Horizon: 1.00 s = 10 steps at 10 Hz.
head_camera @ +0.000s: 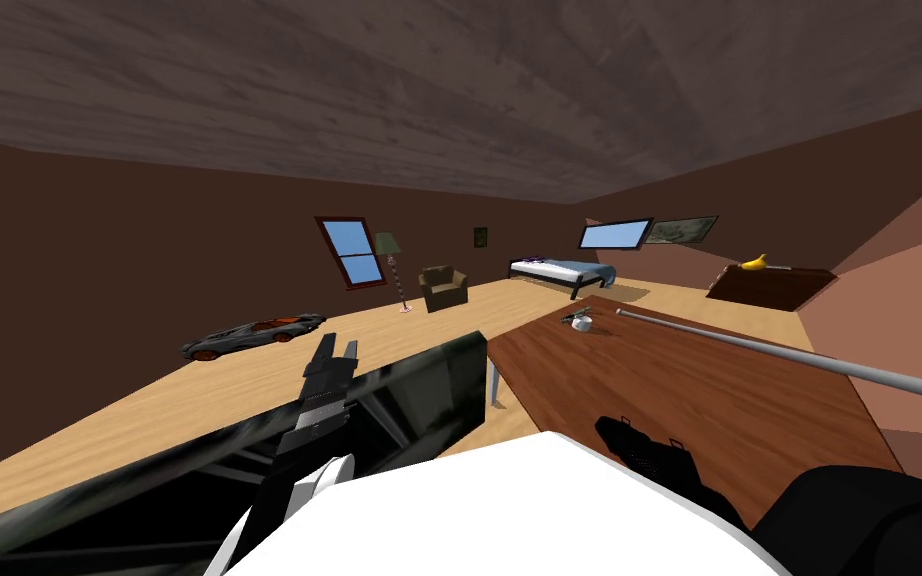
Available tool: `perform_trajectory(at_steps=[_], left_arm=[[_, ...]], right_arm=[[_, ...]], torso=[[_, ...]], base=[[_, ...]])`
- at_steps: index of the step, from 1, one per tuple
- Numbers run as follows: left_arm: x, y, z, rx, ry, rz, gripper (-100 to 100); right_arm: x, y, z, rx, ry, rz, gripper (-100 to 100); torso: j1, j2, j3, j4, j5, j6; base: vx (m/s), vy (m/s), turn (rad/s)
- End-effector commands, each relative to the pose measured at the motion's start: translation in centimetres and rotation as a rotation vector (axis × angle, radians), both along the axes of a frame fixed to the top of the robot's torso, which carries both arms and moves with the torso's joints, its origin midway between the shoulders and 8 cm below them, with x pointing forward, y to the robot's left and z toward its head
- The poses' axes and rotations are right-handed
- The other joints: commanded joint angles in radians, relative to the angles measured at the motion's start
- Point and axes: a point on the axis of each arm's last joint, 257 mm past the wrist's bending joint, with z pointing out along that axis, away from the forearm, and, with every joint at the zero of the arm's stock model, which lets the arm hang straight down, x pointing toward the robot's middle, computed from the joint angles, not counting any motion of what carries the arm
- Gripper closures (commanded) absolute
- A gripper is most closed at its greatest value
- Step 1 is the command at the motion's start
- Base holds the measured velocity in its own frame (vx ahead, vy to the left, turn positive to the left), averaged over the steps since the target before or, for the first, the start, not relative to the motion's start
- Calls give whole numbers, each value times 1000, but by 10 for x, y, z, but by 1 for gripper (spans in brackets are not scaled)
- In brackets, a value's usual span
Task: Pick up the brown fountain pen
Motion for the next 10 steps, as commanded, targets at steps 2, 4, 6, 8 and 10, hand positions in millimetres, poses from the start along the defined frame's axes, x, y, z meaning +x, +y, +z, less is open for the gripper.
perform_trajectory(at_steps=[2,4,6,8,10], left_arm=[[0,0,0,0,0,0,0],[0,0,0,0,0,0,0],[0,0,0,0,0,0,0],[0,0,0,0,0,0,0],[0,0,0,0,0,0,0]], right_arm=[[6,-26,9,-35,16,69,-100],[6,-26,9,-35,16,69,-100],[11,-28,9,-38,10,83,-100],[11,-19,-2,-39,7,80,-100],[10,-17,-4,-39,7,78,-100]], torso=[[0,-2,-1,0,0,-1],[-1,-10,-6,-2,0,-1],[-4,-4,-2,-1,-1,-1],[0,1,0,0,0,0],[-2,3,2,1,-1,0]], base=[[119,6,217],[126,-22,79],[35,-53,140],[-8,-19,22],[-13,-38,17]])
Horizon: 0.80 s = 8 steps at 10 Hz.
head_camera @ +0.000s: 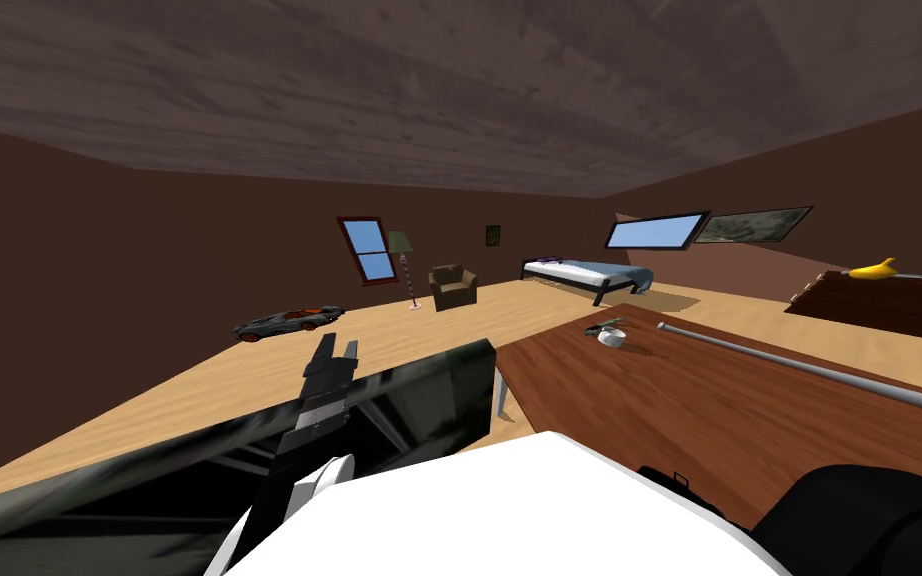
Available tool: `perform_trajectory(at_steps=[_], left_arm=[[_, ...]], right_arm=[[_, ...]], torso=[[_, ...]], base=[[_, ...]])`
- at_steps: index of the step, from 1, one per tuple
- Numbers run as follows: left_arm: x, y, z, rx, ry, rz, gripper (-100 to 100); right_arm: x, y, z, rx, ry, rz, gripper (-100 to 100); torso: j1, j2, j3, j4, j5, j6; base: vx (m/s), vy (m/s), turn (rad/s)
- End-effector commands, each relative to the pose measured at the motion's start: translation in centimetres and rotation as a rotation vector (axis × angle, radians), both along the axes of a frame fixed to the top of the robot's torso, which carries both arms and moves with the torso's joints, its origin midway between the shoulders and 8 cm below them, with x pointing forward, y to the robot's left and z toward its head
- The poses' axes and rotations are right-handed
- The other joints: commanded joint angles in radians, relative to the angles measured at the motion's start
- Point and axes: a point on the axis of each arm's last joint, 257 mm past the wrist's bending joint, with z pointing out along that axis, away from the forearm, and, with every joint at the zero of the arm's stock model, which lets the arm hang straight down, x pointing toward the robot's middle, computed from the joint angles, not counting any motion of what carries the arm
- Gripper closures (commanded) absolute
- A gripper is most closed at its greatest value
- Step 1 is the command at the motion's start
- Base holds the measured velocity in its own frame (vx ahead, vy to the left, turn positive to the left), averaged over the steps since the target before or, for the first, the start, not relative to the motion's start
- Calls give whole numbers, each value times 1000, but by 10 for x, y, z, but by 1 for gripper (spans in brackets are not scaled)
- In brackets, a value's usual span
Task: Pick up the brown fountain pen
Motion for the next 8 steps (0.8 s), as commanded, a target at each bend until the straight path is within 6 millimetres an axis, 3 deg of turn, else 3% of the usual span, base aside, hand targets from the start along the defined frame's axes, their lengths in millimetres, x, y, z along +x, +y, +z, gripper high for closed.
perform_trajectory(at_steps=[1,2,3,7,8], left_arm=[[0,0,0,0,0,0,0],[0,0,0,0,0,0,0],[0,0,0,0,0,0,0],[0,0,0,0,0,0,0],[0,0,0,0,0,0,0]], right_arm=[[-2,9,-10,1,0,-5,-100],[-1,5,-6,1,0,-3,-100],[-1,5,-6,1,0,-3,100],[-1,6,-6,5,0,-3,100],[-1,6,-7,5,0,-2,0]], torso=[[0,0,0,0,0,0],[0,0,0,0,0,0],[1,0,0,0,0,0],[-2,0,0,0,-1,0],[-2,0,0,0,-1,0]], base=[[-13,-37,36],[-6,-19,11],[0,0,0],[0,0,0],[0,0,0]])
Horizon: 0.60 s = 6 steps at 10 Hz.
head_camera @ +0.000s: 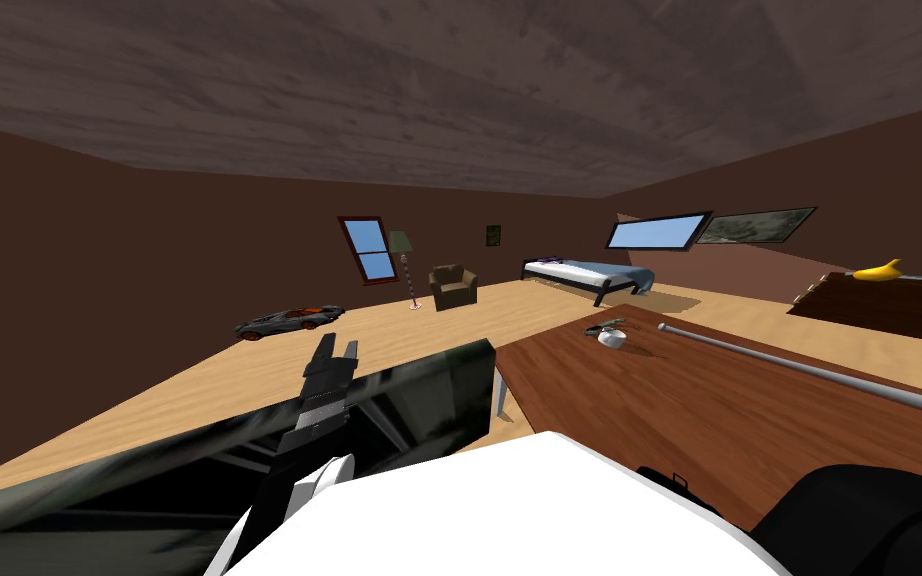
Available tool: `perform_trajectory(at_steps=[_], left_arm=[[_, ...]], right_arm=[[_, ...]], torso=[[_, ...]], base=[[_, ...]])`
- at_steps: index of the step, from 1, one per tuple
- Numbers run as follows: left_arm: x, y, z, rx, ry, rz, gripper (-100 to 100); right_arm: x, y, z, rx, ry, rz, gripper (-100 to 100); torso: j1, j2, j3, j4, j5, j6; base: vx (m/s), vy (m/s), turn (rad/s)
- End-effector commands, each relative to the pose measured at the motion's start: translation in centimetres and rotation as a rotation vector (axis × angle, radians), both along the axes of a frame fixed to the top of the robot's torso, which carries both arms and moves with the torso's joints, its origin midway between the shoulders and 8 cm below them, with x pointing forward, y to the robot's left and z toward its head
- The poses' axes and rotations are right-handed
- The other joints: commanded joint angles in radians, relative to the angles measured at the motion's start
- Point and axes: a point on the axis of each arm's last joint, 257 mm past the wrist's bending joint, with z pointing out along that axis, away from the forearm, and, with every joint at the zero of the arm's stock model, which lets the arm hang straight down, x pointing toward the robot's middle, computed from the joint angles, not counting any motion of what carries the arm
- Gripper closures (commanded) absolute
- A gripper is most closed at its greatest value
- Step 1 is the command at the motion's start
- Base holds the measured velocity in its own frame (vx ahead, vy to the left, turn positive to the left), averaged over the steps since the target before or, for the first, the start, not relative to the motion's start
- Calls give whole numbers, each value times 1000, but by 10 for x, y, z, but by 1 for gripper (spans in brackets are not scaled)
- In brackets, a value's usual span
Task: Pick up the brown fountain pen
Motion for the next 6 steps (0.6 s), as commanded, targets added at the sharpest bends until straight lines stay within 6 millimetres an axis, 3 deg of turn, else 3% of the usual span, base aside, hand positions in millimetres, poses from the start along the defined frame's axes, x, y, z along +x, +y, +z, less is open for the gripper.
perform_trajectory(at_steps=[1,5,6], left_arm=[[0,0,0,0,0,0,0],[0,0,0,0,0,0,0],[0,0,0,0,0,0,0]], right_arm=[[2,-10,10,-5,1,5,100],[1,-13,12,-10,4,4,100],[1,-13,12,-10,3,4,0]], torso=[[0,0,0,0,0,0],[1,-1,0,0,0,0],[1,0,0,0,0,0]], base=[[11,34,-47],[8,21,-11],[0,0,0]])
